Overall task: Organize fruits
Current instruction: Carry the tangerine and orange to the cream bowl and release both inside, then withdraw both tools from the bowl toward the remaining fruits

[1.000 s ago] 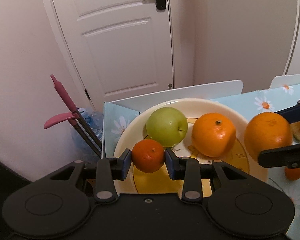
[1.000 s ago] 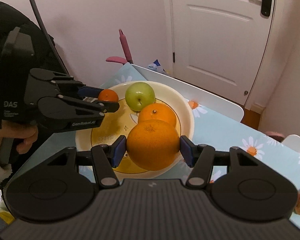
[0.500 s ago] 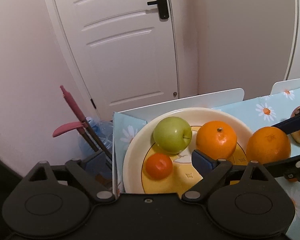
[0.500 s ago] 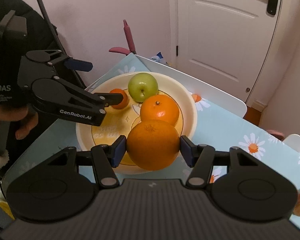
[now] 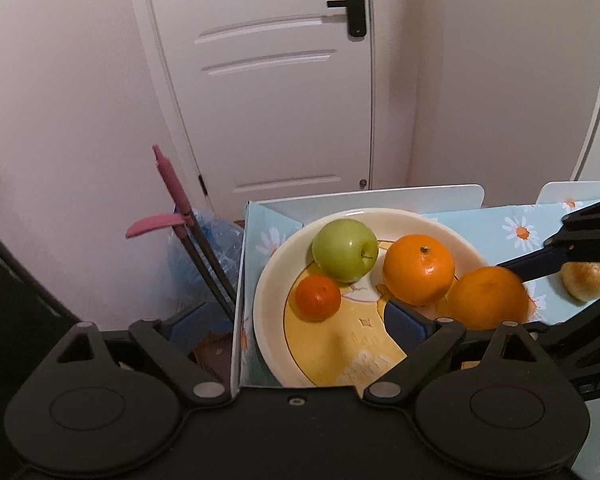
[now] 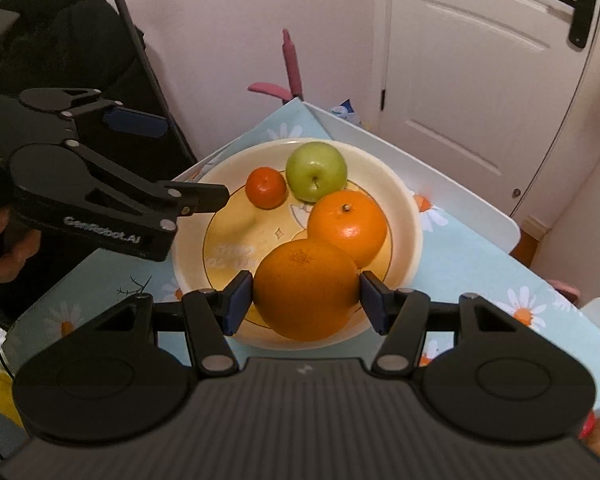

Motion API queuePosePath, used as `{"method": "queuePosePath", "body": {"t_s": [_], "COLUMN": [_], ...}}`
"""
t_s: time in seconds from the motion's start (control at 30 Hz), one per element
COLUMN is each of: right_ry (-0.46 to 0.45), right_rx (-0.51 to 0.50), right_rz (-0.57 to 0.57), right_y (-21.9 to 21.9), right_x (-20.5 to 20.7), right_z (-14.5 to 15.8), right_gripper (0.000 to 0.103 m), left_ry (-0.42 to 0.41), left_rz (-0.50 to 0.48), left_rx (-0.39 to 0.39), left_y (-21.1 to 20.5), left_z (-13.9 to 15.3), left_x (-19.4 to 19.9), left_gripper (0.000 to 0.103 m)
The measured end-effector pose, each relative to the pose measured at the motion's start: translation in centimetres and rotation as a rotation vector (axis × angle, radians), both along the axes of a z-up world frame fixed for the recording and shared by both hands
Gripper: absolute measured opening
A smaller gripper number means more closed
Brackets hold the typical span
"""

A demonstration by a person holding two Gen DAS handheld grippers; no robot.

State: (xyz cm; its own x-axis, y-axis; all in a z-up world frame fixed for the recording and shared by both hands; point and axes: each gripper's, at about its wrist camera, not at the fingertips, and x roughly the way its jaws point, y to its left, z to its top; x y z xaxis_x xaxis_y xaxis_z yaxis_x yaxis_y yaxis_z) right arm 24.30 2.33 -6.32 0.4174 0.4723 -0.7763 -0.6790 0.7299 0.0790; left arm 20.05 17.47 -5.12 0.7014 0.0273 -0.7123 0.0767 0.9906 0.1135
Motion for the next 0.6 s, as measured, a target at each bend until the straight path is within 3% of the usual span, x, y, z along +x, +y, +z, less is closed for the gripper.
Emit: {"method": "queuePosePath", "body": {"t_s": [0.4,0.47,0.5,0.53,0.6], "right_ry": [-0.002,-0.017,-0.026,-0.042,-0.070], "right_rx": [0.006,0.012,0.016,0.017,0.018], "right_rz": [0.053,0.050,0.049,0.040,0.031], "right_y": [1.0,0.9,0.8,0.7,0.5], "right_x": [-0.1,-0.2,-0.3,-0.5,-0.8], "right_z": [-1.5,-1.3,-1.1,-0.9,-0.6], "right_gripper": [0.074,0.082,0.098,0.103,0.103], "left_ry": [0.018,0.018,0.017,0.017,0.017], "left_rz": [0.083,0.091,0.094,0.099,0.106], "left_rx": [-0.006,-0.004,-0.003,-0.003,-0.008], "left_y": [0.2,0.2,0.2,0.2,0.2], "left_z": [-0.2,-0.2,-0.2,-0.1,0.0], "left_x": [-1.3,-1.5,-1.6,-1.8,-2.0], "left_gripper": [0.096,0.096,0.096,0.096,0.096]}}
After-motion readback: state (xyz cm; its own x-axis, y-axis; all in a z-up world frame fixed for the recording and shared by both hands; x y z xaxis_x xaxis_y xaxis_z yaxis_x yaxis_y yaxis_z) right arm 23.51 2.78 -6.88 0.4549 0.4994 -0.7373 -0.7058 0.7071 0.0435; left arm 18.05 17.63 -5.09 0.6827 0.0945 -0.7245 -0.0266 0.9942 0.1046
